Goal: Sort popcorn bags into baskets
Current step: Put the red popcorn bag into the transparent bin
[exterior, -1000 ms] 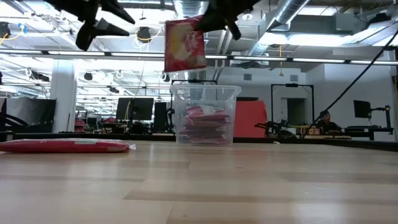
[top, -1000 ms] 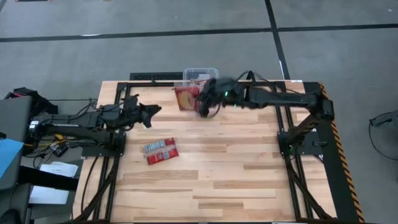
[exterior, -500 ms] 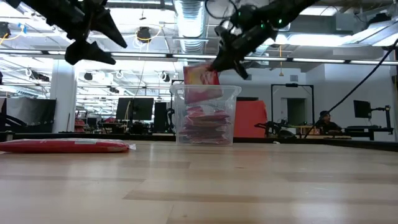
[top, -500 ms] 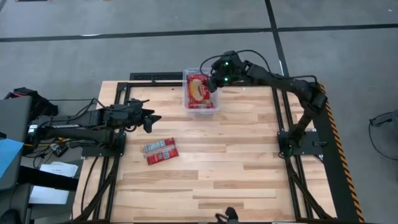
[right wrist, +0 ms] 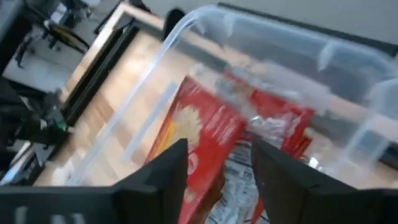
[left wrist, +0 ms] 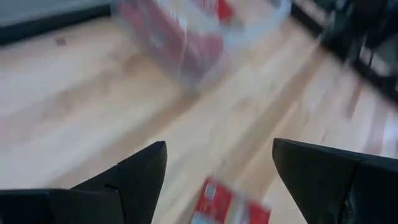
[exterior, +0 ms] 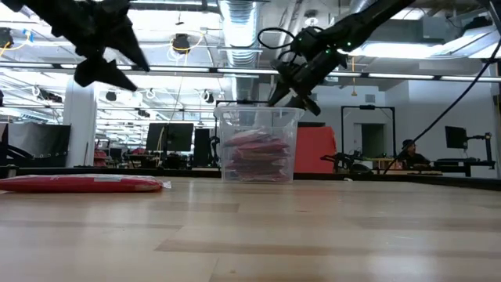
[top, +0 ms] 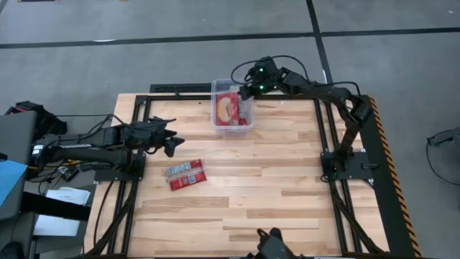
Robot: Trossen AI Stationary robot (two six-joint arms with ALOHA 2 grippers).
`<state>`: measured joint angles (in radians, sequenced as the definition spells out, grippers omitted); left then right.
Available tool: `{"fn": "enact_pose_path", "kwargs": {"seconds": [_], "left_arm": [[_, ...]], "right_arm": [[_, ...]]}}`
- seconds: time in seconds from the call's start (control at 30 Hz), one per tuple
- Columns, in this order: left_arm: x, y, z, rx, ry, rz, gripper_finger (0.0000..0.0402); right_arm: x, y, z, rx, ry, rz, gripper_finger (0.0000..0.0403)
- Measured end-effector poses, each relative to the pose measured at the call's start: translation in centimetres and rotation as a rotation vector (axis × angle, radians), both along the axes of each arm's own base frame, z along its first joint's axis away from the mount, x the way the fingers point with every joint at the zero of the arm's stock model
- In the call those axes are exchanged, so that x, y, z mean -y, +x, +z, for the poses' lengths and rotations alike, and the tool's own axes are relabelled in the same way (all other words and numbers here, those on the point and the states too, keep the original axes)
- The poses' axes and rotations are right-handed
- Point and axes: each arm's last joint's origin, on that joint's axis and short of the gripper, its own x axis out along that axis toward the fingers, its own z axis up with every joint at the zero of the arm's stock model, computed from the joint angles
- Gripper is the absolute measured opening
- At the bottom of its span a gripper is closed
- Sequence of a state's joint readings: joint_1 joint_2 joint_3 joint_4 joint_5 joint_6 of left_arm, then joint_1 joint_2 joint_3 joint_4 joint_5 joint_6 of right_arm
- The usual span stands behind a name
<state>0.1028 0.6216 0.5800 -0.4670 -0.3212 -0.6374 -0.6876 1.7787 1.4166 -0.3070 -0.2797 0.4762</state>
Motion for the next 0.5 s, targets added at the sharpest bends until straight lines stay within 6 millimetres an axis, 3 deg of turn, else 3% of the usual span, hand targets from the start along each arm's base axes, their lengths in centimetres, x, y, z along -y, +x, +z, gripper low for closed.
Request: {"fn": "enact_pose_path", "kwargs": {"seconds": [0.2,0.33,0.5], "left_arm": [[0.7,-0.9,-2.5,-0.262,-0.036,-0.162,0.0281],[1.4,-1.1,-6.2,-0.394,-0.096,-0.199,0.0281],[1.9,-1.4,-10.3,-0.469,-0.14,-0.097,0.0281]], "right_arm": [[-1.4,-2.2,4.9,0.093,-0.083,-0.009,0.0221],[-4.3,-3.4,8.3,0.146,-0.151,0.017,0.0205],[-8.6,-4.8,11.8,0.195,-0.23,0.075,0.0181]]}}
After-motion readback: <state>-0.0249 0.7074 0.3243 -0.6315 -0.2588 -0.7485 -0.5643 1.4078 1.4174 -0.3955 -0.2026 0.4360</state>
